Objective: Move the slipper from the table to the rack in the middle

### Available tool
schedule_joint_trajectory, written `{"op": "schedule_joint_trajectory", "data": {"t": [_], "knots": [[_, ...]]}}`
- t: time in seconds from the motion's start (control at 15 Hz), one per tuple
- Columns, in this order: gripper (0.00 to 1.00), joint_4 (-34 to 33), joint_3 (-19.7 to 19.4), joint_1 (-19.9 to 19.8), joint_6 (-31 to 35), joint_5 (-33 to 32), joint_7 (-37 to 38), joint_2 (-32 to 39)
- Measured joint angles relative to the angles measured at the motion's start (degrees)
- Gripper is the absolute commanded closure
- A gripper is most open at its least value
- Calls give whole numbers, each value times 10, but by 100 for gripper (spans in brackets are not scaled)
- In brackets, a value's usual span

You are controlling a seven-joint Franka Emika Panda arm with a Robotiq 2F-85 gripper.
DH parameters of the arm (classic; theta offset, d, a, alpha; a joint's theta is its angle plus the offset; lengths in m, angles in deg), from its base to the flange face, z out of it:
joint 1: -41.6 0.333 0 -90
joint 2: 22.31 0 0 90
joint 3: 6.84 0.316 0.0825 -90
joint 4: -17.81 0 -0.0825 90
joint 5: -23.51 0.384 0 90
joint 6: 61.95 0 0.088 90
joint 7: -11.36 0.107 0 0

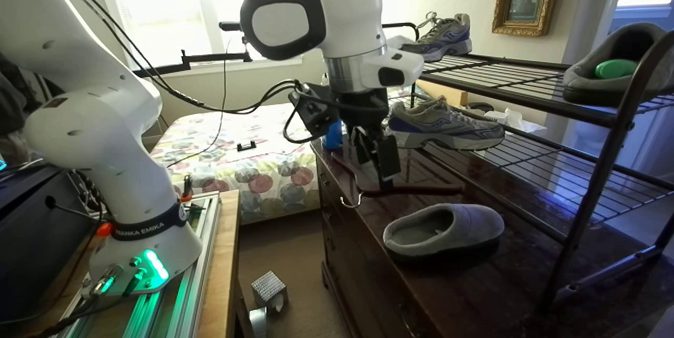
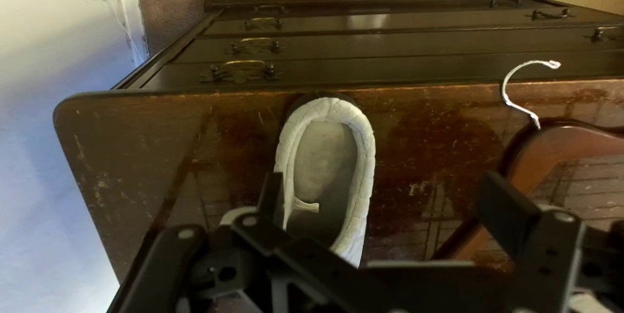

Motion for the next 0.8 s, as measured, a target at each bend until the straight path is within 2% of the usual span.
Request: {"op": "schedule_joint_trajectory", "data": {"t": [0.4, 0.6, 0.8], "knots": [[0, -97, -15, -4, 0, 101, -57, 140], [0, -161, 1, -19, 0, 133, -59, 211], [0, -211, 25, -43, -10, 135, -57, 270]]}}
